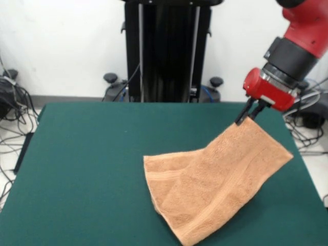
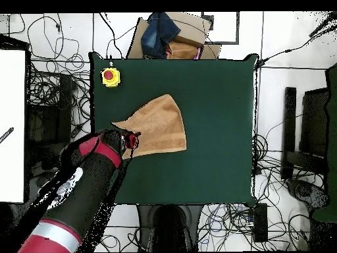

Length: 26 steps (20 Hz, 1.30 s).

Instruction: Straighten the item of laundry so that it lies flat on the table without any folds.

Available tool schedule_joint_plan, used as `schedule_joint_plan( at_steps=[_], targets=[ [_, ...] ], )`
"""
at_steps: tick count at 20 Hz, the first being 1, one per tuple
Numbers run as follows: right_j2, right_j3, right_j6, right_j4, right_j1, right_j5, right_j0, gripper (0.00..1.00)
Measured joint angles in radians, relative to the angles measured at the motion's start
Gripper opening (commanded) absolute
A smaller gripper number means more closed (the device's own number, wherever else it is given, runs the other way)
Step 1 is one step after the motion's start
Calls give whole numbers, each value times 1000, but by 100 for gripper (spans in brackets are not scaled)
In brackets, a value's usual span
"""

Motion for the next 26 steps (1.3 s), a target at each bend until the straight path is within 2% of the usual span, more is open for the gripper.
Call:
schedule_joint_plan(
  at_steps=[6,19,23,26],
  targets=[
    [20,5,0,-21,-23,0,-29,0],
    [31,7,0,-64,38,0,-33,0],
    [55,29,0,-90,7,1,-60,0],
    [80,61,-12,-122,-48,19,-114,0]
  ],
)
